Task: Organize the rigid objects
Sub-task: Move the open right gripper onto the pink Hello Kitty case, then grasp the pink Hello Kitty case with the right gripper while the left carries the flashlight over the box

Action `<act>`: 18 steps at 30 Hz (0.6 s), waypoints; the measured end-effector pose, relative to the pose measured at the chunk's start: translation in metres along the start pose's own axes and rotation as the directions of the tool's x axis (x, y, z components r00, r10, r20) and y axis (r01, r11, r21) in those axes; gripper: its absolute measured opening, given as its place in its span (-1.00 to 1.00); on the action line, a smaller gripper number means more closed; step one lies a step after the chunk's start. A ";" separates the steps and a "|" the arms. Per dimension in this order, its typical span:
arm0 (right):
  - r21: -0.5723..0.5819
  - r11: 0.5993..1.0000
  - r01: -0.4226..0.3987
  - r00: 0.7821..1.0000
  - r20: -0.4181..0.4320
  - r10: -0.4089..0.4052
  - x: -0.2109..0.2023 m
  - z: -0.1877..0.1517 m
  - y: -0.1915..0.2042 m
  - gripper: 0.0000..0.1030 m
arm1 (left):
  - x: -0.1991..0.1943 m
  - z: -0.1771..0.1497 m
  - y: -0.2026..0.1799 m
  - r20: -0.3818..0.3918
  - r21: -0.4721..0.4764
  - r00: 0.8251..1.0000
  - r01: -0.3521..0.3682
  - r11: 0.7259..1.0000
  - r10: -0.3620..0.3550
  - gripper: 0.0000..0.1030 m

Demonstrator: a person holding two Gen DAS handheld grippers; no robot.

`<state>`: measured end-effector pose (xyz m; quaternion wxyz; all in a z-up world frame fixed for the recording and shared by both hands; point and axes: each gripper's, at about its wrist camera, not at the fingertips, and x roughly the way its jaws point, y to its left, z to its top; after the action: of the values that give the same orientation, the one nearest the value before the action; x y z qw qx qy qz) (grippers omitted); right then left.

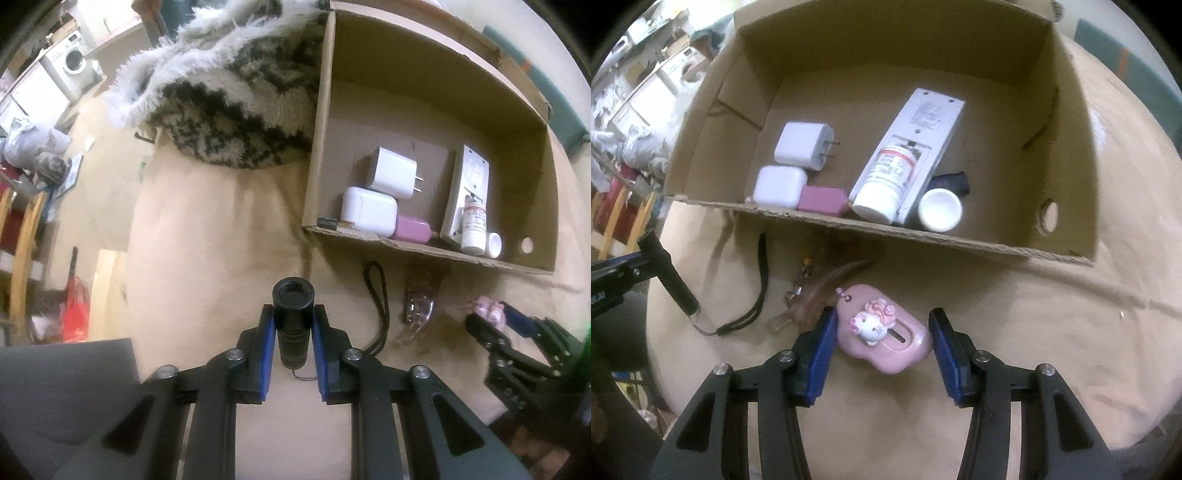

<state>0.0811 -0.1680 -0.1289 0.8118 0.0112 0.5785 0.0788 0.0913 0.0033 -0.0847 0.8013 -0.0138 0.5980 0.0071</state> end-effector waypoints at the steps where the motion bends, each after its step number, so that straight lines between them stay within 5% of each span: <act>1: 0.012 1.000 -0.004 1.000 0.008 0.004 -0.004 -0.002 -0.001 0.03 | -0.001 0.000 0.000 0.005 0.001 1.000 -0.001 1.000 0.001 -0.66; 7: 0.038 0.999 -0.020 0.996 0.092 0.017 -0.033 -0.009 -0.013 0.03 | -0.024 -0.004 -0.006 0.092 0.030 0.996 -0.007 1.000 0.004 -0.66; 18: 0.022 0.999 -0.049 0.965 0.260 0.042 -0.076 0.003 -0.021 0.03 | -0.090 -0.017 -0.004 0.297 0.008 0.954 0.051 0.999 -0.051 -0.66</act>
<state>0.0621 -0.1994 -0.0587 0.8781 0.0462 0.4681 0.0870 0.0492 -0.0003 -0.0035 0.8819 -0.0277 0.4704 -0.0116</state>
